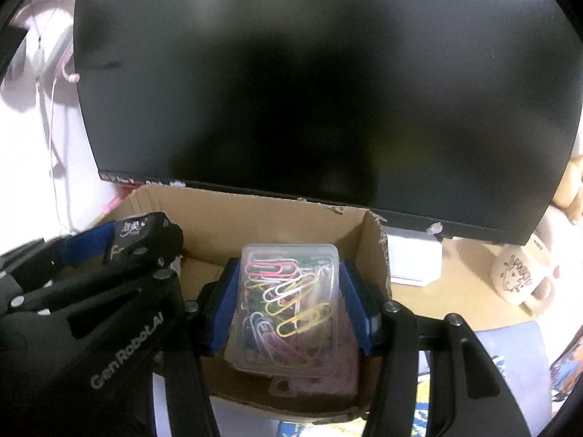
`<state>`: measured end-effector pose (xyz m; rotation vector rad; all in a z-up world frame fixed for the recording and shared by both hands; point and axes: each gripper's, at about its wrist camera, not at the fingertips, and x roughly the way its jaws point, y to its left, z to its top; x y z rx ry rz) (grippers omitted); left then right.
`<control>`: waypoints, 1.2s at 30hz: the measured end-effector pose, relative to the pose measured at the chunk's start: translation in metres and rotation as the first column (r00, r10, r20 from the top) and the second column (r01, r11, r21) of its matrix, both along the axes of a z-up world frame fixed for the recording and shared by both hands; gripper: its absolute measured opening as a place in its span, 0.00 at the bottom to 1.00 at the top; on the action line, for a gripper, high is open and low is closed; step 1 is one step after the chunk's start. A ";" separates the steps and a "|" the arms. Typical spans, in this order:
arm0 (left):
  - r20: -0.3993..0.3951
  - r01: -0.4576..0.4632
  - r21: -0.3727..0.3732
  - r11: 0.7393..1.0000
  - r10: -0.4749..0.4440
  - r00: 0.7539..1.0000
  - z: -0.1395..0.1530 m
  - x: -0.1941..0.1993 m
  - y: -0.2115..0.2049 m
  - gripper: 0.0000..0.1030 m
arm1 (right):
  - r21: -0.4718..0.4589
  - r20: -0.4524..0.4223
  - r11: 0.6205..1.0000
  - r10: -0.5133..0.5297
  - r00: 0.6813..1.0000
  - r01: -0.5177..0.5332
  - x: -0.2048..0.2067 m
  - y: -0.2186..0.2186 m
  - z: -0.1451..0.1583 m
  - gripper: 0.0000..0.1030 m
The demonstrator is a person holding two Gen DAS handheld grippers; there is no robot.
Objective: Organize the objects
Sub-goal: 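Lower the tissue pack into the box while right tool lowers paper-clip box, then open left tool to release tissue pack while right tool releases paper-clip box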
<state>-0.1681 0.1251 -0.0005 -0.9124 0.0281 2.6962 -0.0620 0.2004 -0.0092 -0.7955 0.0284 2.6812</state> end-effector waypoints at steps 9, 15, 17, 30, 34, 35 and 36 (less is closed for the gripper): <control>0.004 0.006 -0.020 1.000 -0.006 1.000 -0.001 0.000 0.002 0.50 | -0.016 0.058 0.998 0.056 0.997 -0.055 0.006 -0.022 0.006 0.57; -0.021 0.010 -0.041 0.999 -0.011 1.000 0.003 0.005 0.002 0.69 | -0.026 0.074 0.999 0.049 0.996 -0.048 0.012 -0.030 0.010 0.57; -0.026 0.003 -0.050 0.999 -0.004 1.000 0.004 0.005 0.001 0.74 | -0.025 0.078 0.998 0.053 0.996 -0.051 0.010 -0.033 0.013 0.57; -0.004 -0.025 -0.021 0.999 0.025 1.000 0.019 0.012 -0.022 0.98 | -0.053 0.062 0.997 0.065 0.996 -0.061 0.024 -0.034 0.038 0.76; -0.069 -0.076 -0.051 0.996 0.072 0.995 0.029 0.025 -0.031 1.00 | -0.139 0.057 0.989 0.061 0.997 -0.053 0.017 0.001 0.045 0.89; -0.081 -0.110 -0.053 0.993 0.105 0.991 0.032 0.027 -0.034 1.00 | -0.161 0.039 0.984 0.077 0.996 -0.070 0.016 0.010 0.046 0.93; -0.088 -0.127 -0.050 0.991 0.123 0.988 0.034 0.026 -0.036 1.00 | -0.178 0.024 0.979 0.101 0.995 -0.095 0.015 0.013 0.046 0.98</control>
